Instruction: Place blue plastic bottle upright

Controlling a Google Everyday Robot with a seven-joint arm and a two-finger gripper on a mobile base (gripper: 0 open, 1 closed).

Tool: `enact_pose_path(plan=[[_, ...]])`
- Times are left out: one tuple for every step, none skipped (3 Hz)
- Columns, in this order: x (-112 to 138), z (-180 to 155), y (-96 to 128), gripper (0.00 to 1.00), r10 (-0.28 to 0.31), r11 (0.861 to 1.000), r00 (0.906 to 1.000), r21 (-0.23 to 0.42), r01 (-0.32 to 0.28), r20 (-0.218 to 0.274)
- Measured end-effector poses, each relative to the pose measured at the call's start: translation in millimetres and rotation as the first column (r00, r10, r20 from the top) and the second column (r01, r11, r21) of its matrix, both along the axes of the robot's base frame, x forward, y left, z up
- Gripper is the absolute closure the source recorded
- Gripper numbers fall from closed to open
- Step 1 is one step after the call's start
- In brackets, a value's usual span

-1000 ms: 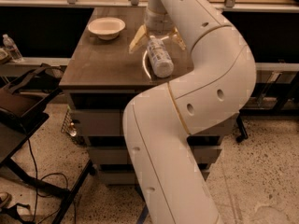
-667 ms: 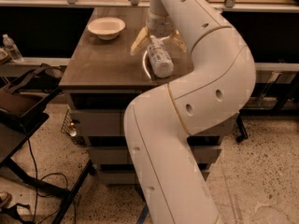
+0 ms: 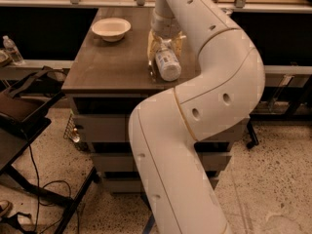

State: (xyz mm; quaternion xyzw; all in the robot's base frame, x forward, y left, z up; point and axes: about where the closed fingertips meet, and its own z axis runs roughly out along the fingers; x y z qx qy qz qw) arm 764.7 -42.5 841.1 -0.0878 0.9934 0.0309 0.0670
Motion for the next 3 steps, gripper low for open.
enact_pose_path(plan=[[5.9, -3.1, 2.2, 0.62, 0.0, 1.0, 0.9999, 0.005, 0.0, 0.015], [10.5, -6.0, 4.1, 0.85, -0.001, 1.0, 0.9996, 0.009, 0.0, 0.026], [10.4, -5.1, 4.1, 1.0, -0.001, 1.0, 0.9997, 0.009, 0.0, 0.026]])
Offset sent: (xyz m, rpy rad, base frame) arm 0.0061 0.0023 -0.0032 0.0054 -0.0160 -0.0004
